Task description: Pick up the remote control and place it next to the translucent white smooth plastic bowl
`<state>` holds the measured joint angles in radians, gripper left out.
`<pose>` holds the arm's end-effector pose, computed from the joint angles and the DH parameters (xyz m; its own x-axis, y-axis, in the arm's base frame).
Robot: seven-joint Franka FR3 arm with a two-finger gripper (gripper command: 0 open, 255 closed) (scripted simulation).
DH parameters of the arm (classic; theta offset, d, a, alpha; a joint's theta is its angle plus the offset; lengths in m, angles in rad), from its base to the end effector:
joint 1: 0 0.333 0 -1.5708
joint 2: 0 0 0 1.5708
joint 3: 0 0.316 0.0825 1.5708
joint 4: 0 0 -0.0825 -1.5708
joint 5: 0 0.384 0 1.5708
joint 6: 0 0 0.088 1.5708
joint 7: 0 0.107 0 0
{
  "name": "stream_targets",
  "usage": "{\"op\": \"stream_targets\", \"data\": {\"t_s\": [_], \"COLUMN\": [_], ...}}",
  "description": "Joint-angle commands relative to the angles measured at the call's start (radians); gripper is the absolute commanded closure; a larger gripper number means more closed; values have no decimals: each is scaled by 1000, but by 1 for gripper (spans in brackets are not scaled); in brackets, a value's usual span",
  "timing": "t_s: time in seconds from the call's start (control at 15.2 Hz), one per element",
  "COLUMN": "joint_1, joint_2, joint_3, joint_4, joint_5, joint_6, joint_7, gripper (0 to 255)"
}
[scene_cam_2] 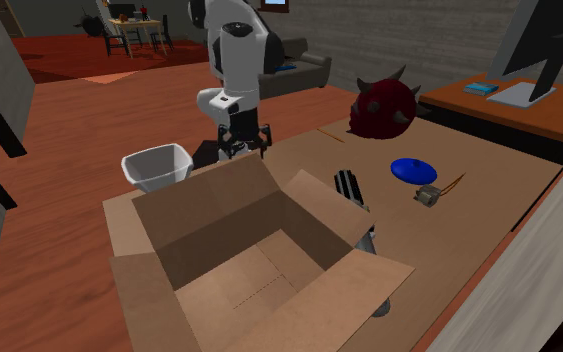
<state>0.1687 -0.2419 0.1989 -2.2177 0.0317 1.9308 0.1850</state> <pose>0.4398 0.1759 0.4708 0.9857 0.1624 -0.0450 0.1637 -0.9861 0.0270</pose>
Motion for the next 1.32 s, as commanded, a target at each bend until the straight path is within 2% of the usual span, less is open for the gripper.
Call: {"op": "stream_targets", "data": {"t_s": [0.0,0.66,1.25], "joint_1": [13,96,211], "joint_2": [71,382,676], "joint_3": [21,108,147], "joint_4": [46,288,587], "joint_5": [-5,-74,-174], "joint_6": [29,107,102], "joint_7": [8,60,98], "gripper": [0,0,0]}}
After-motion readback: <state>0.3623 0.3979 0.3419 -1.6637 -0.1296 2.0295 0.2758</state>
